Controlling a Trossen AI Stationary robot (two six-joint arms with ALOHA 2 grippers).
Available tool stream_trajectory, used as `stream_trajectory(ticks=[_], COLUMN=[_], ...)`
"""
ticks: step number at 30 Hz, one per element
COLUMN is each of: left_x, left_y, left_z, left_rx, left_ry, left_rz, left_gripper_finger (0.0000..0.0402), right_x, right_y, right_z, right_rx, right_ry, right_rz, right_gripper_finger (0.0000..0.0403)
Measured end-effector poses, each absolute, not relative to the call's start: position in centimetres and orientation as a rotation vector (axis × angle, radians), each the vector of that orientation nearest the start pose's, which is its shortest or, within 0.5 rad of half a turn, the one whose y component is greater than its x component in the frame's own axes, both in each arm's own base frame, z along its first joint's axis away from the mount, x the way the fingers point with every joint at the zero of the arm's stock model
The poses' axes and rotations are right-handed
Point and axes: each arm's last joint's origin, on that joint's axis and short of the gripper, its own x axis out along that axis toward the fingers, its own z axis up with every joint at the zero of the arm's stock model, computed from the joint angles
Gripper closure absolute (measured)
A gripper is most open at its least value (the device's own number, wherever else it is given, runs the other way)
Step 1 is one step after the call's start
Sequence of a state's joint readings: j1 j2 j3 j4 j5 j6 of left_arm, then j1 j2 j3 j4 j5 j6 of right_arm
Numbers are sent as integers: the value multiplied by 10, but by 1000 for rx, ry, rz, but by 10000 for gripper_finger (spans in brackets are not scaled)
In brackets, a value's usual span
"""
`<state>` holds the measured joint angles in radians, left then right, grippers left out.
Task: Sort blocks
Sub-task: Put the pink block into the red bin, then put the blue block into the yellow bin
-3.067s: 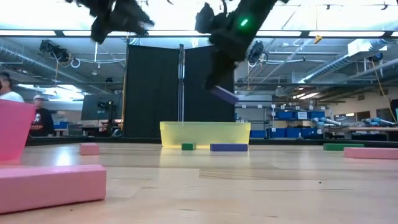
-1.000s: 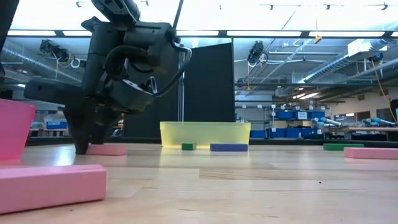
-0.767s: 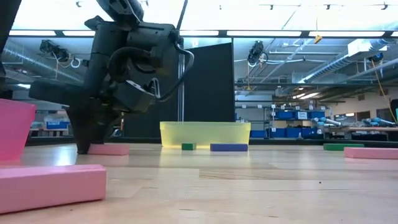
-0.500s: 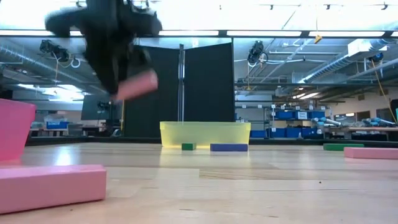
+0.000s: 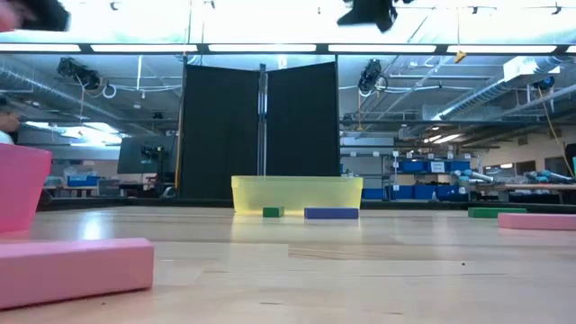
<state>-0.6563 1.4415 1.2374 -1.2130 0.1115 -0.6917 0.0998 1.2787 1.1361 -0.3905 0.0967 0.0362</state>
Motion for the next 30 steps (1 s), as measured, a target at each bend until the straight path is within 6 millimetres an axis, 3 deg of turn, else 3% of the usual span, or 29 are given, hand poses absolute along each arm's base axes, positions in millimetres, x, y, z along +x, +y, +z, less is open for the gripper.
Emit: stream_trajectory(ticks=[3, 7, 15, 17, 21, 24, 27, 30], left_x=[190, 181, 171, 166, 167, 174, 183, 195], left_y=[-172, -184, -191, -189, -190, -195, -199, -203], left_z=[272, 248, 194, 190, 198, 215, 238, 264], left_rx=[-185, -229, -394, -397, -413, -425, -377, -295], left_ry=[1584, 1716, 1751, 1776, 1786, 1745, 1587, 1359], left_rz=[-69, -15, 22, 69, 92, 57, 30, 31], left_gripper_finger=[301, 301, 300, 269, 155, 92, 64, 61], right_x=[286, 299, 307, 311, 322, 329, 336, 342], right_y=[28, 40, 54, 58, 67, 66, 49, 25], right_z=[308, 283, 268, 263, 244, 227, 210, 195], right_rx=[39, 33, 20, 14, -13, -60, -64, -56], right_ry=[547, 605, 647, 655, 691, 745, 816, 876], right_rz=[-7, 31, 55, 63, 82, 33, -22, -60], right_gripper_finger=[160, 156, 139, 135, 128, 126, 125, 126])
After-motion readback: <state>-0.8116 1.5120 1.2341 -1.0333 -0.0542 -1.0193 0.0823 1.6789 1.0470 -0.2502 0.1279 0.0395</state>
